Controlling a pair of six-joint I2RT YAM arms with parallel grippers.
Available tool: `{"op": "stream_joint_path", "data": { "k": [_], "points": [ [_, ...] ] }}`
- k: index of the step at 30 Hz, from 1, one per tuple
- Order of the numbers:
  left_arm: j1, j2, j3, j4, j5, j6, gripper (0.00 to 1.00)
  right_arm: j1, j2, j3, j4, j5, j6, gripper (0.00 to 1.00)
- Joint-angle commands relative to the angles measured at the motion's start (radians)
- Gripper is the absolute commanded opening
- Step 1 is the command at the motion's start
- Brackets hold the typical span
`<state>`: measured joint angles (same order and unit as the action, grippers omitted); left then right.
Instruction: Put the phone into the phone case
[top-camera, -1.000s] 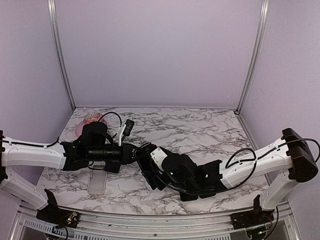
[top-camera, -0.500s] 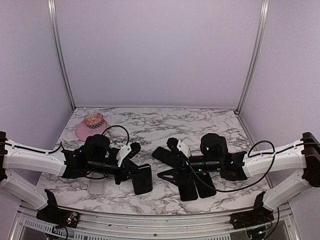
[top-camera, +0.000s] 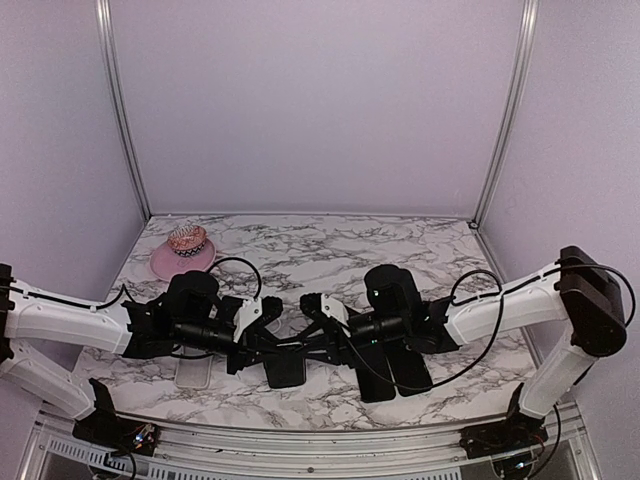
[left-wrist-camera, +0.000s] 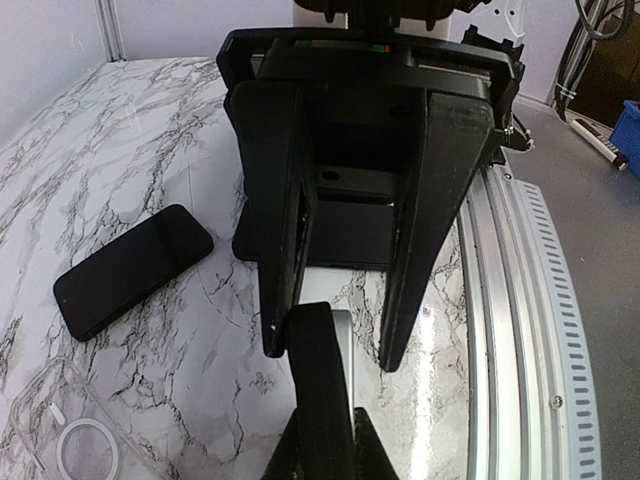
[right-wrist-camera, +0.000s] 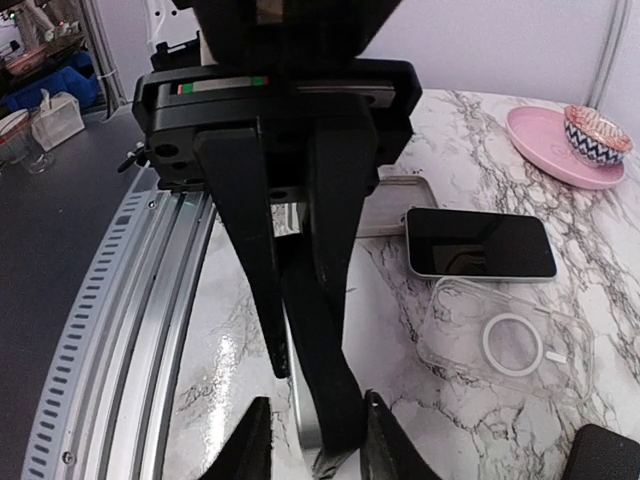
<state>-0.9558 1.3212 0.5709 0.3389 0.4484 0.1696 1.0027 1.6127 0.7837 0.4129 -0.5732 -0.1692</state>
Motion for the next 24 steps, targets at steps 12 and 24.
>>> {"op": "stream_joint_path", "data": {
  "k": [12,24],
  "points": [
    [-0.003,-0.043,-0.038,0.034,-0.069,-0.027,0.52,-0.029,-0.051,0.042,0.004,-0.067,-0.010,0.00],
    [-0.001,-0.063,-0.024,0.082,-0.011,-0.055,0.00,-0.048,-0.037,0.002,0.004,-0.106,0.046,0.45]
  ]
}}
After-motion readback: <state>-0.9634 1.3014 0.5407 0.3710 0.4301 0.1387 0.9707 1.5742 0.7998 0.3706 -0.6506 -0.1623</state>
